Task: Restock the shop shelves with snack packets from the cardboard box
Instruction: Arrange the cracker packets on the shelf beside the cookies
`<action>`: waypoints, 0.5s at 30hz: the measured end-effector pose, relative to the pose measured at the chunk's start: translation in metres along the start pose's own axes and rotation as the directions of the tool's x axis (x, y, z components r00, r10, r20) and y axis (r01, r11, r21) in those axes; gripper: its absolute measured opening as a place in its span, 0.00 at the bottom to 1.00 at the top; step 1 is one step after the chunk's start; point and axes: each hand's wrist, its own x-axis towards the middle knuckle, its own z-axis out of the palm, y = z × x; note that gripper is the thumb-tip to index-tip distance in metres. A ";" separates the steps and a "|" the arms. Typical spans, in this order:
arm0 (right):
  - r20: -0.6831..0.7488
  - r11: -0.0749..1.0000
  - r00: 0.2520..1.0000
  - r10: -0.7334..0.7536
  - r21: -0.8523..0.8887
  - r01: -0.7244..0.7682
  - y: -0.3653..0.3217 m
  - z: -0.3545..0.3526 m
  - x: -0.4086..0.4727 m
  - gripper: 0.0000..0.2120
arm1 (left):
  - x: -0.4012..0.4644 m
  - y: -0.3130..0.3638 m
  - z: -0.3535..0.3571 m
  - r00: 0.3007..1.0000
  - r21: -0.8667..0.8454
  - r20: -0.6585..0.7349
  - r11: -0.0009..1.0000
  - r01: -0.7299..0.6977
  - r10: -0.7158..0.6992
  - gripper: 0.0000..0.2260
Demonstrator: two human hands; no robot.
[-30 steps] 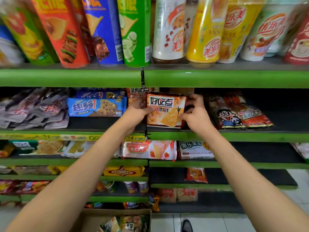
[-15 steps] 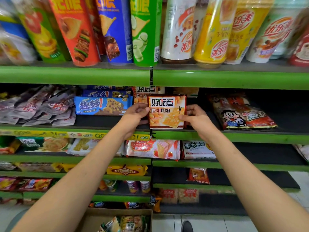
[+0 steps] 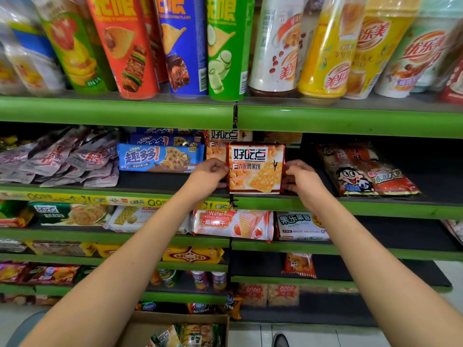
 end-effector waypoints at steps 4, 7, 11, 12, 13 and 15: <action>0.051 0.985 0.998 -0.039 -0.165 0.047 0.001 0.000 0.002 0.10 | -0.002 -0.006 -0.003 0.992 0.419 -0.032 0.903 -0.095 0.119 0.05; 0.104 0.958 0.990 -0.098 -0.260 0.122 0.002 0.009 0.004 0.09 | -0.001 -0.009 -0.017 0.976 0.419 -0.144 0.904 -0.088 0.162 0.06; 0.111 0.940 0.987 -0.115 -0.309 0.144 0.000 0.037 0.011 0.09 | 0.000 -0.012 -0.040 0.971 0.394 -0.215 0.919 -0.010 0.103 0.09; 0.100 0.935 0.988 -0.114 -0.325 0.140 -0.001 0.044 0.012 0.09 | 0.001 -0.012 -0.045 0.971 0.402 -0.220 0.916 0.006 0.091 0.08; 0.084 0.932 0.990 -0.112 -0.337 0.134 -0.001 0.050 0.014 0.09 | 0.003 -0.011 -0.048 0.972 0.416 -0.221 0.909 0.019 0.081 0.08; 0.051 0.929 0.994 -0.100 -0.354 0.111 -0.002 0.059 0.015 0.09 | 0.009 -0.005 -0.052 0.975 0.473 -0.213 0.880 0.043 0.067 0.09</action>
